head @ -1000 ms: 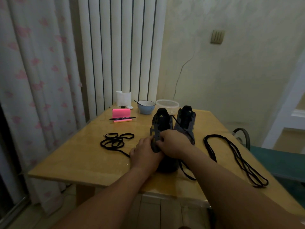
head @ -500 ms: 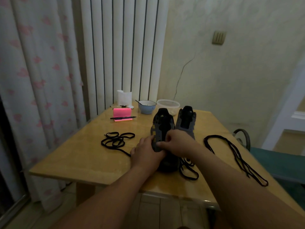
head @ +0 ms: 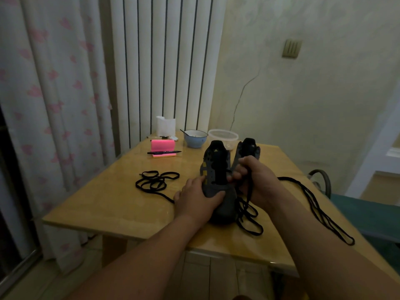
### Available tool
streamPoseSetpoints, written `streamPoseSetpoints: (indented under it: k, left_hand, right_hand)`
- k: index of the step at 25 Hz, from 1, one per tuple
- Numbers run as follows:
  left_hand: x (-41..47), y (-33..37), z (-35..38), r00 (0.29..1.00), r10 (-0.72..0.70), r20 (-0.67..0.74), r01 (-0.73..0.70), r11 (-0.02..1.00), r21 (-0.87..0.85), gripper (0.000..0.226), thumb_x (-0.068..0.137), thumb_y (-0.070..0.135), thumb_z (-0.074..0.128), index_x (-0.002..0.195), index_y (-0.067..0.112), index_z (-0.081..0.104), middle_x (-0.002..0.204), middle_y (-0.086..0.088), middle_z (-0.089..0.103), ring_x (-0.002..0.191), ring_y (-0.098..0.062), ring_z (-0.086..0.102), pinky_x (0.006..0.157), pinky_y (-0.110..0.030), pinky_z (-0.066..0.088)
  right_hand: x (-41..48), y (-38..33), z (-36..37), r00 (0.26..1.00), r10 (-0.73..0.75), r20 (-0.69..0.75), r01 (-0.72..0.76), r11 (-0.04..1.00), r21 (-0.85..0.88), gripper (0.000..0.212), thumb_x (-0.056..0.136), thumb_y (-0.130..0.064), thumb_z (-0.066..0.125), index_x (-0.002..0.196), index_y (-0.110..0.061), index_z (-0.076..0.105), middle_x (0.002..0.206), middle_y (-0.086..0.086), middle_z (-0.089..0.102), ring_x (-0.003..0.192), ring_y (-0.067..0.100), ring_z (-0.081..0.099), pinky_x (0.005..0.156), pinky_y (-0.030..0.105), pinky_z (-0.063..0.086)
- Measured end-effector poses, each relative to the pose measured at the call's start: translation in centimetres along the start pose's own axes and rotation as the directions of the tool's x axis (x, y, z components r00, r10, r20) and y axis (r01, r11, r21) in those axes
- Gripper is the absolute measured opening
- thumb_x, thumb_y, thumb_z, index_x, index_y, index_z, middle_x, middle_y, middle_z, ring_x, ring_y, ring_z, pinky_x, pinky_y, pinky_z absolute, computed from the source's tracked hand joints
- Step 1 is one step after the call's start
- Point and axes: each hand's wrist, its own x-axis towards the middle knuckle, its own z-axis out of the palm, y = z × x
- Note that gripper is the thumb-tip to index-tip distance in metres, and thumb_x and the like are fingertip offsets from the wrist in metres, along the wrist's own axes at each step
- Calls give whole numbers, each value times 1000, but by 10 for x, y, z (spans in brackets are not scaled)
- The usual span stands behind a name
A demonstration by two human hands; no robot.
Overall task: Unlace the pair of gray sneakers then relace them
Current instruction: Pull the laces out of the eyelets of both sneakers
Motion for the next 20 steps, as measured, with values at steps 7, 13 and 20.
streamPoseSetpoints:
  k: [7,13,20]
  left_hand:
    - [0,-1,-1,1000,-8,26,8,1000,-7,69,84,66,66,145,39,48,135,9,53,125,-18,55,115,-53,34]
    - [-1,3,-3,1000,-15,15,15,1000,-13,69,86,69,62,146,37,49,135,8,53,125,-18,55,115,-51,33]
    - [1,1,-3,1000,-10,15,10,1000,-6,72,84,74,63,144,37,50,136,11,52,128,-16,53,118,-52,31]
  right_hand:
    - [31,20,37,996,19,85,87,-195,-977,31,99,-33,64,77,-11,58,73,10,52,64,23,49,57,35,41]
    - [32,14,31,999,-35,34,26,-210,-977,41,100,-35,62,67,-14,49,63,5,47,56,21,44,54,34,39]
    - [7,-14,43,995,-41,90,92,712,-696,19,99,-20,63,83,-12,70,90,13,69,90,29,70,87,51,58]
